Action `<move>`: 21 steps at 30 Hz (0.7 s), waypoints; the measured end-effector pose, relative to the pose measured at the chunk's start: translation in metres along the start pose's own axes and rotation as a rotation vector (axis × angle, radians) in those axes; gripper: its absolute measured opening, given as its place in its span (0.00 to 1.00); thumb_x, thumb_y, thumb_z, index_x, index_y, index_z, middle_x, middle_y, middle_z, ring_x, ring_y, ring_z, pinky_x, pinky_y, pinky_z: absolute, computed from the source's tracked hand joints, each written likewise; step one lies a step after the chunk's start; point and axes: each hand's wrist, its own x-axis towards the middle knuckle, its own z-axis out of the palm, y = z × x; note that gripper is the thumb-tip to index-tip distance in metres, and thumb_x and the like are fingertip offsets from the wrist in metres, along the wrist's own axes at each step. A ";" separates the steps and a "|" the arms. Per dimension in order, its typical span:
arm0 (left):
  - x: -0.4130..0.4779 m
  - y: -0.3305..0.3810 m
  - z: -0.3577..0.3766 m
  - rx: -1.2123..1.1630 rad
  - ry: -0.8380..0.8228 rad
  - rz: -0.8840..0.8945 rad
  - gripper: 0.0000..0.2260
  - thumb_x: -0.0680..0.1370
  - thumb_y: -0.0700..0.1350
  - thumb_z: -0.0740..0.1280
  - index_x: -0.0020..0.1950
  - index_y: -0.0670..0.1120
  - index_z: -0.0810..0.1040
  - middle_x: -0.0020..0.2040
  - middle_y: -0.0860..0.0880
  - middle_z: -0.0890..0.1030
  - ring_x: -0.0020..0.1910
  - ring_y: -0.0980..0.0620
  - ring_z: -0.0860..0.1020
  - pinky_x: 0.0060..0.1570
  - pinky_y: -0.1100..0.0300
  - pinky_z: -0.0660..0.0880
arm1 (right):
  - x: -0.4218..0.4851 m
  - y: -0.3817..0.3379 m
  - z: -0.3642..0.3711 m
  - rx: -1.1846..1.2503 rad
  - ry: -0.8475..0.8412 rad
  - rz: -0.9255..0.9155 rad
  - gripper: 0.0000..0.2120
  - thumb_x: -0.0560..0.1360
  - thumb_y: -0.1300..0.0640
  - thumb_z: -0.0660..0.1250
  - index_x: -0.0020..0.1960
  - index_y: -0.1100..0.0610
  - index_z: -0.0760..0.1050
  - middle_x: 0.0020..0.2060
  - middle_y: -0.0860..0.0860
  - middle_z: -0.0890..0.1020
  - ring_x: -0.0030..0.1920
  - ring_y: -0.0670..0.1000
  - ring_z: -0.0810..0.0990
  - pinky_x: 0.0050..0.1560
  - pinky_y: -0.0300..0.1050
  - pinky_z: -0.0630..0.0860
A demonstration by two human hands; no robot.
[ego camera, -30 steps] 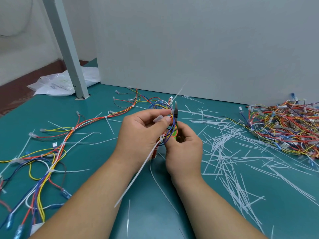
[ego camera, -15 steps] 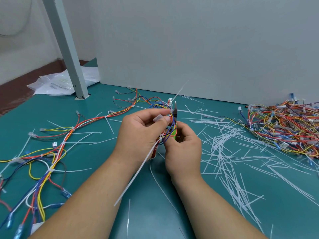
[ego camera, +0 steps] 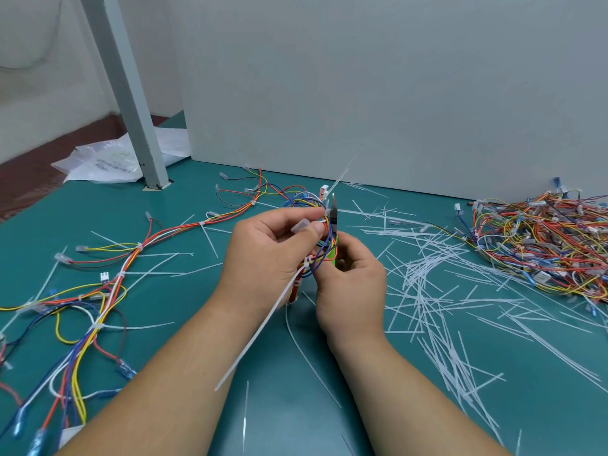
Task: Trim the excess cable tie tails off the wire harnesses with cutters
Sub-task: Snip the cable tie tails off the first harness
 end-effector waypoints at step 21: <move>0.000 0.000 0.000 -0.009 -0.012 -0.014 0.15 0.77 0.33 0.71 0.43 0.53 0.88 0.38 0.51 0.86 0.35 0.57 0.83 0.38 0.66 0.78 | 0.001 0.001 0.000 -0.001 -0.010 -0.005 0.12 0.74 0.65 0.75 0.43 0.48 0.84 0.35 0.53 0.83 0.37 0.47 0.76 0.39 0.43 0.75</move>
